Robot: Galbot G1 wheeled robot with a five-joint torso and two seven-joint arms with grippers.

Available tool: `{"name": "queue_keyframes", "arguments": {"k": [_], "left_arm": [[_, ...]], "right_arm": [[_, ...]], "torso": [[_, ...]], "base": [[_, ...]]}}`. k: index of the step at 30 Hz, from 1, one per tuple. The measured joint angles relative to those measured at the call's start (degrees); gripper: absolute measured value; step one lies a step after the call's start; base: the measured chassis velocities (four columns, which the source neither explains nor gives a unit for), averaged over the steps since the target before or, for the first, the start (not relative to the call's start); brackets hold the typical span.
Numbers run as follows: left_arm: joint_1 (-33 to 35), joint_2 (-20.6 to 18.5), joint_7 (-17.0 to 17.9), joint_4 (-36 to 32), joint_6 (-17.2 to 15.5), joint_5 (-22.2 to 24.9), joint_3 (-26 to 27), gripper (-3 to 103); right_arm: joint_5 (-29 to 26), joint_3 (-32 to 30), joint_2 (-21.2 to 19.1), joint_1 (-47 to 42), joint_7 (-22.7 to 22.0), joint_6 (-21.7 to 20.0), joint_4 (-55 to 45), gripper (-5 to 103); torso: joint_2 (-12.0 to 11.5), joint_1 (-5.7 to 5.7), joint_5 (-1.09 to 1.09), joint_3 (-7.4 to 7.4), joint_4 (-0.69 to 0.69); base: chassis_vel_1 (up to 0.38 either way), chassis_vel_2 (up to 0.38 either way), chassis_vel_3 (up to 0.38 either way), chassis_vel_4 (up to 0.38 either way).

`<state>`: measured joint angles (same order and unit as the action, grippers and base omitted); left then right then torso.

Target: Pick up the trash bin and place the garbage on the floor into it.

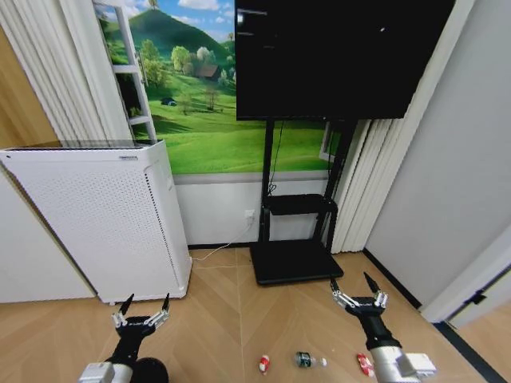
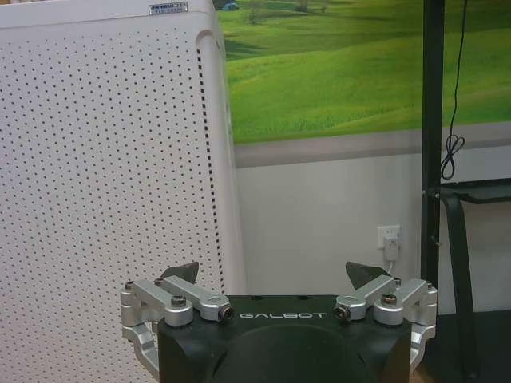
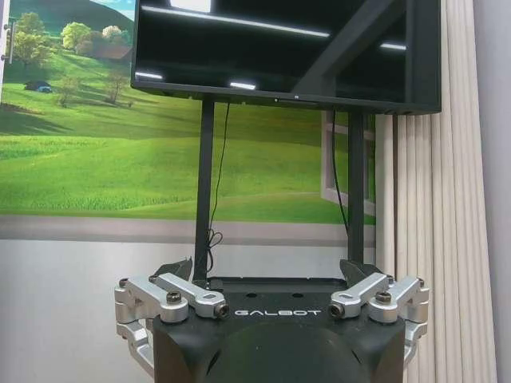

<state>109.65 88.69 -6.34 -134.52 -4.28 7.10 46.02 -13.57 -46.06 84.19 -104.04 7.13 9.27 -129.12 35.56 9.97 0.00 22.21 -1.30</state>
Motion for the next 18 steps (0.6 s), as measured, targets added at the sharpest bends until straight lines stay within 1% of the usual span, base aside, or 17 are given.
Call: {"name": "queue_keyframes", "arguments": {"k": [2, 6, 8, 15, 18], "left_arm": [[-0.02, 0.08, 0.0, 0.08, 0.1, 0.07, 0.07, 100], [-0.04, 0.11, 0.0, 0.19, 0.14, 0.09, 0.11, 100], [-0.06, 0.16, 0.0, 0.25, 0.16, 0.09, 0.12, 100], [-0.11, 0.35, 0.0, 0.37, 0.17, 0.05, 0.16, 100], [-0.16, 0.59, -0.01, 0.44, 0.25, 0.05, 0.38, 100]], "right_arm": [[0.02, 0.05, -0.03, 0.11, 0.0, -0.07, 0.06, 100], [0.06, 0.07, -0.02, 0.16, 0.01, -0.09, 0.14, 100], [0.07, 0.07, -0.01, 0.18, 0.02, -0.09, 0.24, 100], [0.1, 0.01, -0.04, 0.36, 0.05, -0.18, 0.42, 100], [0.1, 0.05, -0.15, 0.45, 0.05, -0.18, 0.61, 100]], "torso": [[-0.73, -0.31, 0.0, -0.42, 0.0], [-1.38, -0.58, 0.0, -0.81, 0.0], [-2.15, -0.91, 0.0, -1.23, 0.0], [-3.6, -1.51, 0.0, -2.09, 0.0], [-4.65, -1.91, 0.0, -2.74, 0.0]], "base": [[0.0, 0.0, 0.0, 0.0], [0.0, 0.0, 0.0, 0.0], [0.0, 0.0, 0.0, 0.0], [0.0, 0.0, 0.0, 0.0], [0.0, 0.0, 0.0, 0.0]]}}
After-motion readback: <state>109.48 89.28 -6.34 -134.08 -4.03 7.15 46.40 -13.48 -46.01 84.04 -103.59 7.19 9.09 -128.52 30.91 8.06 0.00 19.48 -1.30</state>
